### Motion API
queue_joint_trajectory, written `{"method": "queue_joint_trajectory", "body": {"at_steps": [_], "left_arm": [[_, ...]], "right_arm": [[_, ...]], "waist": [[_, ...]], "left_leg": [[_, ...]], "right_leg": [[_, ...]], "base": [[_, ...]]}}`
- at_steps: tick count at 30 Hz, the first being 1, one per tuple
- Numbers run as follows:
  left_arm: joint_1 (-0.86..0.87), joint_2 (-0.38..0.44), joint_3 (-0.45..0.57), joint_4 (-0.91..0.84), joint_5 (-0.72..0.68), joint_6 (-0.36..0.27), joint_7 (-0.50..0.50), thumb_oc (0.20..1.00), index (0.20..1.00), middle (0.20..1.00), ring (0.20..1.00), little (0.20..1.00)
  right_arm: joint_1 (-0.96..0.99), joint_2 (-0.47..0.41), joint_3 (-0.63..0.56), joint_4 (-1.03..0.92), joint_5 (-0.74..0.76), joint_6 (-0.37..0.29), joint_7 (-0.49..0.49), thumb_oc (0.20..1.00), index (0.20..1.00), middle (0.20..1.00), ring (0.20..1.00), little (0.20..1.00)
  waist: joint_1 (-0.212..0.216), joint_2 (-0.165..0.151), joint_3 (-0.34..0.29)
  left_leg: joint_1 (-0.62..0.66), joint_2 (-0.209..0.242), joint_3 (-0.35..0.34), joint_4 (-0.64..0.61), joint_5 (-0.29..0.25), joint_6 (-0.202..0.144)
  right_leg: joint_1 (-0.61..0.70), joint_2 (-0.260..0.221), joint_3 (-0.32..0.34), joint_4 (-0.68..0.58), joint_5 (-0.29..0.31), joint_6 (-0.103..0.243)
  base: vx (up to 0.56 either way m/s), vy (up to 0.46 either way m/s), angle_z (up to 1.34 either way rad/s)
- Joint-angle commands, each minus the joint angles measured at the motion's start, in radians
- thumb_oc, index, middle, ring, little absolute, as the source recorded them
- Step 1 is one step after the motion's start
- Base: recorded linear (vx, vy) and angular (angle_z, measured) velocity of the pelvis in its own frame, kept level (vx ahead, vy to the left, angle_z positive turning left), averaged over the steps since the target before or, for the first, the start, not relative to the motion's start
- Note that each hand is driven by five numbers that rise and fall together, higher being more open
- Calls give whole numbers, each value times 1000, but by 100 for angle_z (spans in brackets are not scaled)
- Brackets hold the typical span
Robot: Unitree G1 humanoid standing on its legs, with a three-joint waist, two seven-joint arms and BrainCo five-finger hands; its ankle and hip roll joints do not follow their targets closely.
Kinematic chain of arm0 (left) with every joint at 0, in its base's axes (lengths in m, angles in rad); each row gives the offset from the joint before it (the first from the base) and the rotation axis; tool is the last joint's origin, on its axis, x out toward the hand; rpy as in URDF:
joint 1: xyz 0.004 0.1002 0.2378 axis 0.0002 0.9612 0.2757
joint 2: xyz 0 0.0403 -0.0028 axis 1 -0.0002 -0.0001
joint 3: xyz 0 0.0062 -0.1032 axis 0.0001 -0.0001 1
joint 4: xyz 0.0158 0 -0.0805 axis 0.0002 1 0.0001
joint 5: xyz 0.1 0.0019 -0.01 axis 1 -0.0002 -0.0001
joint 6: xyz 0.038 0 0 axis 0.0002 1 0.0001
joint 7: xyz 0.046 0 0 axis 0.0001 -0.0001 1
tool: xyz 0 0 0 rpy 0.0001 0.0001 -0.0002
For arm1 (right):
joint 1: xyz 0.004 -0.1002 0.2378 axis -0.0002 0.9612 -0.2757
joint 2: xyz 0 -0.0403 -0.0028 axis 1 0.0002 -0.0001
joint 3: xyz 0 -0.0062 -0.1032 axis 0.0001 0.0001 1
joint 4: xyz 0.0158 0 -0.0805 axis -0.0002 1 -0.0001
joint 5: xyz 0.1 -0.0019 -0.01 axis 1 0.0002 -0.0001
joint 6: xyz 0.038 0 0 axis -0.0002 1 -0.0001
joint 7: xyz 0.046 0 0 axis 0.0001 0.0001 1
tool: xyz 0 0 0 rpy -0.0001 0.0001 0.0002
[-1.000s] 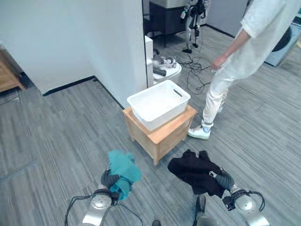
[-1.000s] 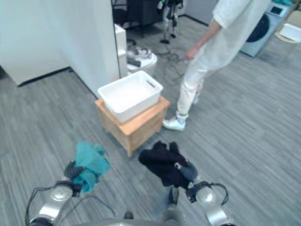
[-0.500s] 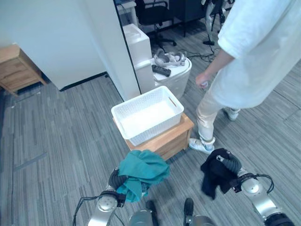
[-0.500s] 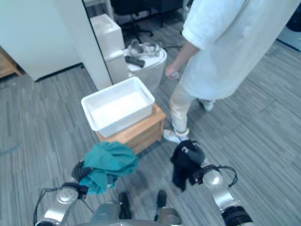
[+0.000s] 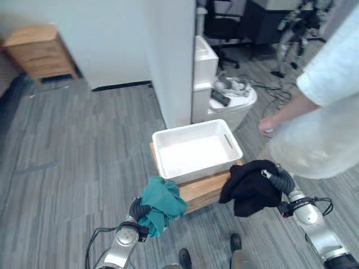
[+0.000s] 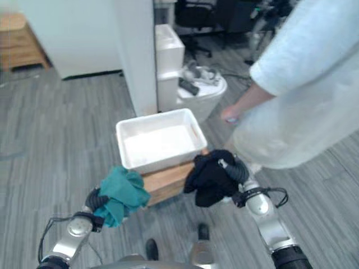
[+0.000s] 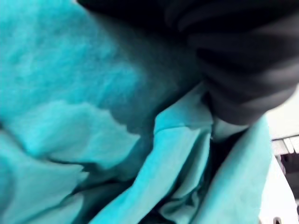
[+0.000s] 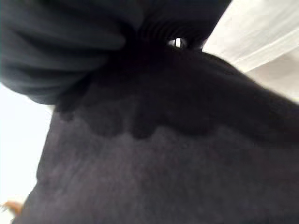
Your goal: Tidy up the quilt and then pick up the clothes from the bed and put them into the laundry hamper.
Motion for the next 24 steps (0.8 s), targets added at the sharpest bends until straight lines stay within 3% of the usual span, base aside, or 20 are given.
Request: {"method": "queue_joint_trajectory", "body": {"at_steps": [1, 5, 7, 11, 13, 16, 17, 18, 24], "left_arm": [[-8, 62, -3, -47, 23, -47, 42, 200, 200, 200, 200, 200], [14, 66, -1, -68, 23, -49, 34, 200, 200, 200, 200, 200], [41, 57, 1, -72, 3, -55, 20, 200, 200, 200, 200, 200], [56, 45, -18, -69, -15, -56, 20, 200, 200, 200, 200, 200], [34, 23, -56, -46, -40, -52, 28, 200, 200, 200, 200, 200], [22, 13, -77, -50, -47, -47, 21, 200, 200, 200, 200, 200], [20, 10, -88, -46, -47, -46, 21, 200, 200, 200, 200, 200], [41, 13, -79, -66, -50, -51, 21, 200, 200, 200, 200, 200], [57, 36, -103, -67, -23, -50, -12, 200, 200, 200, 200, 200]], "right_arm": [[-162, -28, -49, -56, -7, -75, -60, 200, 200, 200, 200, 200], [-278, -45, -1, -95, -15, -74, -56, 200, 200, 200, 200, 200], [-396, -72, 60, -104, 2, -80, -39, 200, 200, 200, 200, 200], [-535, -85, 123, -85, 9, -77, -41, 200, 200, 200, 200, 200], [-670, -96, 176, -49, -12, -62, -65, 200, 200, 200, 200, 200], [-720, -112, 189, -33, -29, -47, -77, 200, 200, 200, 200, 200], [-749, -102, 202, -29, -34, -39, -81, 200, 200, 200, 200, 200], [-760, -88, 217, -21, -40, -36, -76, 200, 200, 200, 200, 200], [-798, -51, 236, 86, -60, -16, -89, 200, 200, 200, 200, 200]], "waist": [[34, -47, -31], [59, -70, -42], [79, -60, -63], [90, -46, -79], [101, -31, -67], [91, -30, -48], [97, -31, -37], [109, -21, -18], [123, 1, 1]], "left_leg": [[37, 110, 52, -8, -52, -114], [54, 127, 38, -8, -51, -137], [58, 170, 42, -8, -34, -167], [55, 212, 41, -8, -9, -196], [36, 258, 58, -3, 68, -231], [-5, 258, 107, 40, 87, -219], [-29, 238, 119, 59, 86, -209], [-63, 184, 76, 69, 41, -190], [-76, 185, 95, -8, 72, -195]], "right_leg": [[-23, -17, -12, 49, 126, 40], [30, -14, -64, 7, 100, 43], [60, 23, -87, -11, 71, 32], [84, 61, -111, -11, 32, 6], [118, 90, -173, -11, -13, -30], [136, 86, -228, -11, -27, -46], [140, 86, -240, -11, -30, -51], [136, 88, -243, -11, -31, -45], [77, 92, -269, -11, -12, -45]], "base": [[203, -290, 87], [169, -241, 42], [245, -325, -1], [132, -208, 3], [95, -262, 17], [-11, -156, 85], [-28, -84, 81], [-38, -82, 44], [-11, -32, 16]]}}
